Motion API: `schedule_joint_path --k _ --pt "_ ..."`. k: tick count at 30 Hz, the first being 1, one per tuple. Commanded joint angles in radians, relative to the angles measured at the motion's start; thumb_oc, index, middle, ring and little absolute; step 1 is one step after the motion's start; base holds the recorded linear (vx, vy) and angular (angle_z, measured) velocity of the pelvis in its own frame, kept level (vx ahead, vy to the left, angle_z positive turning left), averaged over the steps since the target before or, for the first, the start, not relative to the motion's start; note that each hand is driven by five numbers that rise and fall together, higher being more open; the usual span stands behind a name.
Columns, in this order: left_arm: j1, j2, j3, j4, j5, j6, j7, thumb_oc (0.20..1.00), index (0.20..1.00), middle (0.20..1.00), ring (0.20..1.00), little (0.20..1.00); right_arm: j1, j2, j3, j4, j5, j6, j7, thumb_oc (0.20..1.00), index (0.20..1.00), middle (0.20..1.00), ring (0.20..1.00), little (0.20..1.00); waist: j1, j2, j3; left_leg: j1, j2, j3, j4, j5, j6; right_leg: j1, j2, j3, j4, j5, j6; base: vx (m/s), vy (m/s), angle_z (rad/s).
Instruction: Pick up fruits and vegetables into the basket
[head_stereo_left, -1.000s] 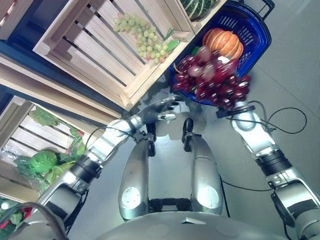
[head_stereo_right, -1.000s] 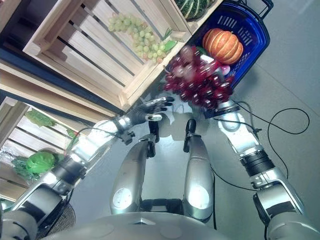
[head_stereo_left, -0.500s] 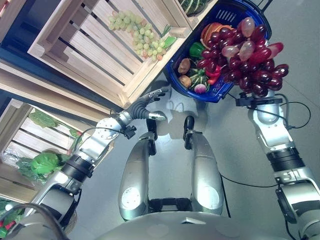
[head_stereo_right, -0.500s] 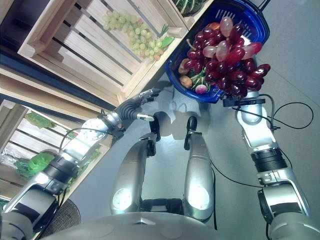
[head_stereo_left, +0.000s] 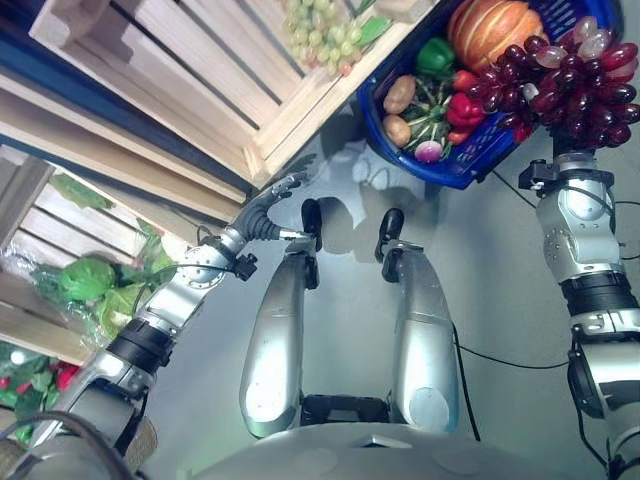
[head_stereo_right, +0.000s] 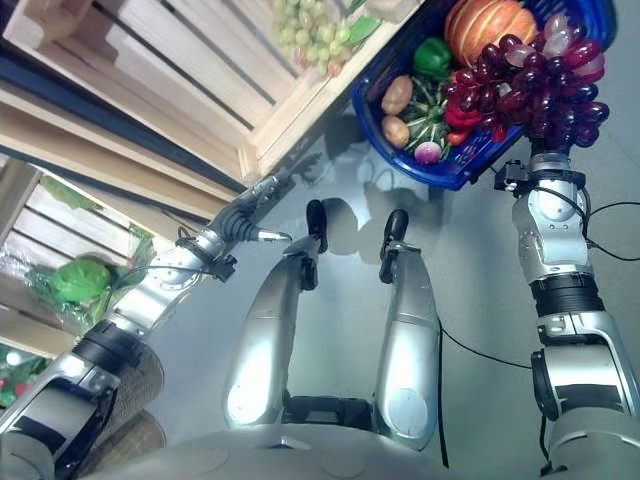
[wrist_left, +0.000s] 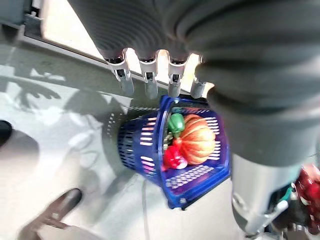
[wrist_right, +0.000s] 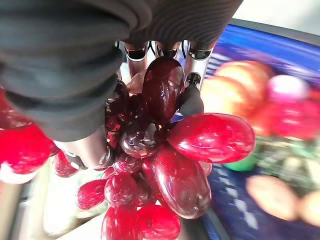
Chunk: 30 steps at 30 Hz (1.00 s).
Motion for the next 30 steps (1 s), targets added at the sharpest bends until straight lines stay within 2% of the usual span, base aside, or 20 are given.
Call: schedule_joint_path --k 1,7,11,12,19,21,23,24,25,27,30 --pt "0.052 0.006 -0.044 -0.118 0.032 -0.030 0.038 1.000 1.000 1.000 1.000 1.000 -0.084 -0.088 -0.004 0.007 0.093 -0.004 0.007 0.200 0.200 0.200 0.200 0.200 -0.006 0.072 -0.055 0.001 -0.044 0.047 0.109 -0.210 0.042 -0.001 0.040 -0.026 0.003 -0.014 0.067 0.04 -0.060 0.05" --pt "0.036 -0.009 -0.095 -0.106 -0.016 -0.003 0.075 1.000 1.000 1.000 1.000 1.000 -0.182 -0.096 0.034 0.160 0.172 0.062 -0.017 0.200 0.200 0.200 0.200 0.200 0.019 0.105 -0.055 -0.084 -0.043 0.040 0.121 -0.201 0.048 -0.096 0.032 -0.031 0.040 -0.022 0.060 -0.01 -0.046 0.08" --pt "0.026 -0.039 -0.131 -0.086 0.001 -0.010 0.129 1.000 1.000 1.000 1.000 1.000 -0.243 -0.098 0.044 0.241 0.199 0.115 -0.003 0.200 0.200 0.200 0.200 0.200 0.031 0.132 -0.055 -0.142 -0.043 0.036 0.125 -0.190 0.049 -0.163 0.029 -0.026 0.063 -0.027 0.058 -0.01 -0.012 0.06" --pt "0.026 -0.041 -0.133 -0.085 0.004 -0.008 0.135 1.000 1.000 1.000 1.000 1.000 -0.247 -0.100 0.046 0.246 0.200 0.125 -0.001 0.200 0.200 0.200 0.200 0.200 0.032 0.134 -0.055 -0.147 -0.043 0.036 0.125 -0.189 0.049 -0.169 0.028 -0.025 0.065 -0.027 0.058 0.00 0.000 0.00" --pt "0.019 -0.050 -0.151 -0.064 0.030 -0.028 0.173 1.000 1.000 1.000 1.000 1.000 -0.282 -0.106 0.072 0.366 0.297 0.309 0.042 0.200 0.200 0.200 0.200 0.200 0.042 0.149 -0.055 -0.198 -0.037 0.030 0.127 -0.180 0.047 -0.225 0.024 -0.022 0.082 -0.029 0.052 0.00 -0.013 0.02" --pt "0.018 -0.048 -0.153 -0.065 0.042 -0.030 0.176 1.000 1.000 1.000 1.000 1.000 -0.285 -0.102 0.068 0.411 0.318 0.336 0.049 0.200 0.200 0.200 0.200 0.200 0.047 0.150 -0.055 -0.201 -0.037 0.027 0.123 -0.177 0.049 -0.227 0.026 -0.025 0.077 -0.026 0.051 -0.02 -0.038 0.02" --pt "0.014 -0.046 -0.158 -0.063 0.063 -0.039 0.183 1.000 1.000 1.000 1.000 1.000 -0.289 -0.094 0.062 0.448 0.344 0.335 0.037 0.200 0.200 0.200 0.200 0.200 0.050 0.149 -0.055 -0.199 -0.037 0.025 0.118 -0.175 0.050 -0.224 0.029 -0.027 0.072 -0.023 0.051 -0.02 -0.039 0.02" --pt "0.014 -0.046 -0.162 -0.064 0.072 -0.043 0.187 1.000 1.000 1.000 1.000 1.000 -0.290 -0.090 0.057 0.462 0.357 0.321 0.028 0.291 0.291 0.291 0.291 0.291 0.052 0.149 -0.055 -0.198 -0.038 0.023 0.116 -0.174 0.051 -0.222 0.031 -0.028 0.069 -0.021 0.052 -0.02 -0.033 0.02" --pt "0.014 -0.046 -0.165 -0.066 0.079 -0.043 0.189 1.000 1.000 1.000 1.000 1.000 -0.290 -0.089 0.055 0.469 0.363 0.312 0.027 1.000 1.000 1.000 1.000 1.000 0.053 0.149 -0.055 -0.198 -0.038 0.022 0.115 -0.174 0.051 -0.220 0.032 -0.028 0.068 -0.021 0.052 -0.02 -0.034 0.02" --pt "0.014 -0.045 -0.172 -0.066 0.103 -0.042 0.195 1.000 1.000 1.000 1.000 1.000 -0.287 -0.084 0.043 0.487 0.375 0.316 0.042 1.000 1.000 1.000 1.000 1.000 0.055 0.146 -0.055 -0.189 -0.041 0.018 0.110 -0.174 0.051 -0.209 0.033 -0.032 0.060 -0.018 0.054 0.00 0.000 0.00" --pt "0.009 -0.050 -0.183 -0.066 0.124 -0.039 0.211 1.000 1.000 1.000 1.000 1.000 -0.290 -0.072 0.041 0.509 0.324 0.291 0.013 1.000 1.000 1.000 1.000 1.000 0.054 0.144 -0.055 -0.167 -0.043 0.018 0.095 -0.171 0.050 -0.189 0.037 -0.034 0.042 -0.010 0.056 -0.04 0.012 0.01"
